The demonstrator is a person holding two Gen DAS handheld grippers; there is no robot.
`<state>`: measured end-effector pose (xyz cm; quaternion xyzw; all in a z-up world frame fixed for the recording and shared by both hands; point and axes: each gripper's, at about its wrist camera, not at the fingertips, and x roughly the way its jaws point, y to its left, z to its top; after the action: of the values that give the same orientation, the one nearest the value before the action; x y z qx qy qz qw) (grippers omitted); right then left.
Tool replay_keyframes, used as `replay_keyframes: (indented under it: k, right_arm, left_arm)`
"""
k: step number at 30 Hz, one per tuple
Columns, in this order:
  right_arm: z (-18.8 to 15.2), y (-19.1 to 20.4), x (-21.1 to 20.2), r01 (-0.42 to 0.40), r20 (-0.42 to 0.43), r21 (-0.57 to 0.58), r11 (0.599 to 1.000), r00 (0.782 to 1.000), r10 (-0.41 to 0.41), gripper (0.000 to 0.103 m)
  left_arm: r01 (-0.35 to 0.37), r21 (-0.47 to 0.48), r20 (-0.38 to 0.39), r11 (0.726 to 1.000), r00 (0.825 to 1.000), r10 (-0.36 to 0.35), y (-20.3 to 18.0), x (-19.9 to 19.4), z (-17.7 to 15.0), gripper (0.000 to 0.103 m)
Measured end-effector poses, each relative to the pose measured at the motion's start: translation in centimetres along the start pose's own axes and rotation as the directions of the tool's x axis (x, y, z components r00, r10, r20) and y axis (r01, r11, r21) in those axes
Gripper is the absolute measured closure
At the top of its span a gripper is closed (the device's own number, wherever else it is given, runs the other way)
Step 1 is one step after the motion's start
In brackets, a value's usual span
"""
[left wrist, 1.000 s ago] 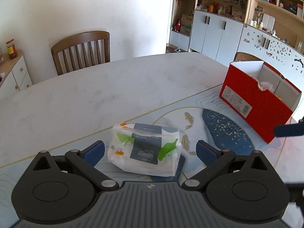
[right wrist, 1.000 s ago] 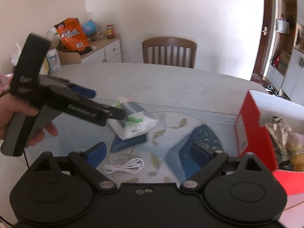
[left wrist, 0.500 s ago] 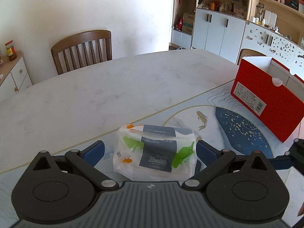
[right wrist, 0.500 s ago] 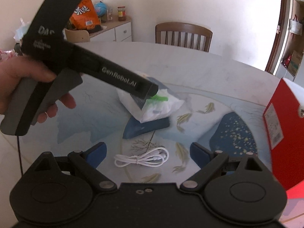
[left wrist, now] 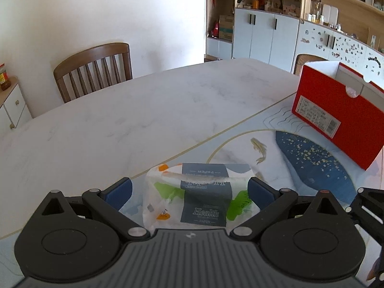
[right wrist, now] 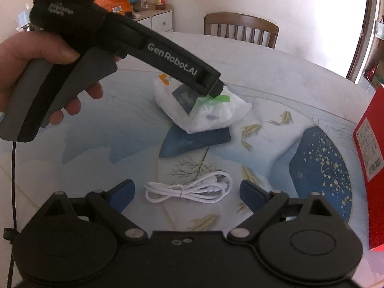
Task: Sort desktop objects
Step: 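Move left gripper to the white green-printed pack while right gripper reaches the white cable, then close left gripper on the white pack while right gripper closes on the white cable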
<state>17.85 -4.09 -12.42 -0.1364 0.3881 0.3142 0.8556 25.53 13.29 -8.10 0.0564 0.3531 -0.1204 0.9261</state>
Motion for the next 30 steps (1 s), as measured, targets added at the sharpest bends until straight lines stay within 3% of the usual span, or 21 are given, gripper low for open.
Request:
replay_keyframes:
  k: [10, 14, 24, 30]
  right_arm:
    - [0.1, -0.2, 0.2, 0.006, 0.009, 0.011, 1.000, 1.000, -0.006, 0.008]
    - [0.2, -0.2, 0.2, 0.003, 0.009, 0.005, 1.000, 1.000, -0.003, 0.009]
    - [0.2, -0.4, 0.2, -0.011, 0.020, -0.003, 1.000, 1.000, 0.011, 0.015]
    - [0.3, -0.2, -0.1, -0.025, 0.024, -0.018, 1.000, 0.999, 0.026, 0.025]
  left_arm:
    - [0.018, 0.014, 0.000, 1.000, 1.000, -0.018, -0.4, 1.8, -0.3, 0.000]
    - [0.033, -0.028, -0.008, 0.999, 0.999, -0.033, -0.1, 2.3, -0.5, 0.000]
    - [0.043, -0.096, -0.021, 0.994, 0.999, -0.045, 0.2, 2.6, -0.8, 0.000]
    - [0.048, -0.120, -0.024, 0.992, 0.998, -0.051, 0.2, 2.5, -0.8, 0.001]
